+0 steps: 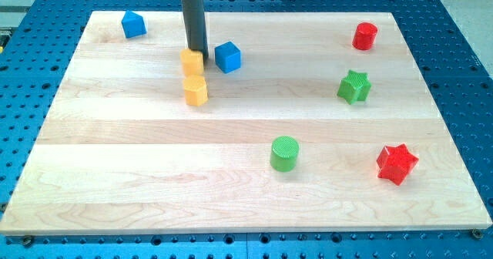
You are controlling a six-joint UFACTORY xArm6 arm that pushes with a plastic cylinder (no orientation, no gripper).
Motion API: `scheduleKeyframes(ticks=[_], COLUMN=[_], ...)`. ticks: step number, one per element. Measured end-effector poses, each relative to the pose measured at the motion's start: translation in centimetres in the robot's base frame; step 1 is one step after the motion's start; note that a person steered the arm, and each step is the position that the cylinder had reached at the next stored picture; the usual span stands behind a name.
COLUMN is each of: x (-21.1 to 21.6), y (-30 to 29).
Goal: Push the cube into the yellow blocks
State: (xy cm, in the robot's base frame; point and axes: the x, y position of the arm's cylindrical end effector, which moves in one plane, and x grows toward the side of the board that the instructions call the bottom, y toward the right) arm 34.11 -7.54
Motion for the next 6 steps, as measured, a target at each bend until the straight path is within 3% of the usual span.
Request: scheduleKeyframes(ticks=[1, 2, 3, 4, 5, 6], x=[-4.5, -7.4, -4.7, 0.6, 1.3, 11.7], y=[-0.3, 4.3, 6.6, 4.3, 12.7, 19.2])
